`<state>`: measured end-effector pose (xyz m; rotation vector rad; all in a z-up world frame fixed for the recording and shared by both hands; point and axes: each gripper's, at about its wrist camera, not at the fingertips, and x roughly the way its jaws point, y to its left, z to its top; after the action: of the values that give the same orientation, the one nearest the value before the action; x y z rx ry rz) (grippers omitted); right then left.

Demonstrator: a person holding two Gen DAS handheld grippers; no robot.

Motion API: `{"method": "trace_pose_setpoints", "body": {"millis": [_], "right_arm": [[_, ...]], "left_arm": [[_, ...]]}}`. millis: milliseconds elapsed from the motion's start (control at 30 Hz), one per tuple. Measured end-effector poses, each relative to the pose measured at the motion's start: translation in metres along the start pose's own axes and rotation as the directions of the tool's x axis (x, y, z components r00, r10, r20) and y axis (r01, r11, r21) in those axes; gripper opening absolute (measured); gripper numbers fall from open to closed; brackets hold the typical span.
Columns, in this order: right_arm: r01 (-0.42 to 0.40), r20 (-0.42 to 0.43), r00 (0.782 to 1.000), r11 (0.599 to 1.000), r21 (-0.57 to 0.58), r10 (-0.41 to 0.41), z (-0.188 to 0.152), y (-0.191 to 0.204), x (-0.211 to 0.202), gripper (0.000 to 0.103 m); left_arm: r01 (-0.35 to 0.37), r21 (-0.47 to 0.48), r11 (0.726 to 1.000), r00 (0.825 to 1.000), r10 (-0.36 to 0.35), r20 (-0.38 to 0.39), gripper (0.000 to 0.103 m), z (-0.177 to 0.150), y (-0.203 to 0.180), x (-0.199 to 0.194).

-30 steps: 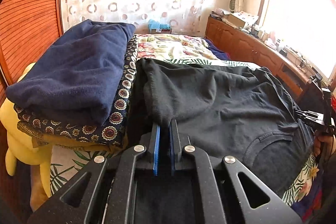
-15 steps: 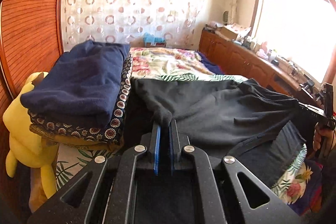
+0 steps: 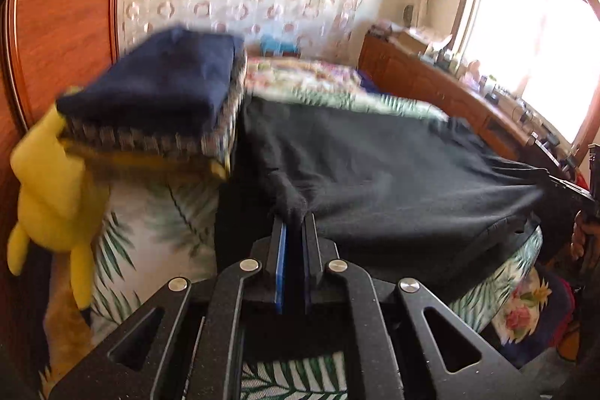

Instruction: Fold small clothes

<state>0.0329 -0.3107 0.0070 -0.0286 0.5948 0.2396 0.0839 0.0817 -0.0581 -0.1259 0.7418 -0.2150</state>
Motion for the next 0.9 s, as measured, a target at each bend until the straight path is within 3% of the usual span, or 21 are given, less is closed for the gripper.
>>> {"method": "trace_pose_setpoints", "body": {"millis": [167, 400, 600, 767, 900], "right_arm": [[0.007, -0.071, 0.997, 1.000, 0.024, -0.005, -0.018, -0.002, 0.022, 0.008], [0.031, -0.085, 0.996, 1.000, 0.005, -0.030, -0.003, 0.001, 0.023, 0.009], [0.085, -0.030, 0.996, 0.996, -0.040, -0.086, 0.000, 0.022, 0.000, 0.023], [0.062, 0.008, 0.998, 0.996, -0.069, -0.062, 0.001, 0.045, -0.004, 0.055], [0.005, -0.016, 1.000, 0.996, -0.086, -0.007, -0.002, 0.066, 0.014, 0.056]], "left_arm": [[-0.028, 0.003, 1.000, 0.999, 0.029, -0.031, 0.008, -0.010, 0.003, 0.013], [-0.050, 0.022, 0.999, 0.998, 0.051, -0.036, 0.008, -0.016, -0.004, 0.013], [-0.056, 0.025, 0.998, 0.998, 0.057, -0.039, 0.008, -0.017, -0.006, 0.015], [-0.064, 0.031, 0.997, 0.997, 0.065, -0.042, 0.008, -0.018, -0.008, 0.016], [-0.064, 0.031, 0.997, 0.997, 0.066, -0.045, 0.008, -0.020, -0.008, 0.017]]}}
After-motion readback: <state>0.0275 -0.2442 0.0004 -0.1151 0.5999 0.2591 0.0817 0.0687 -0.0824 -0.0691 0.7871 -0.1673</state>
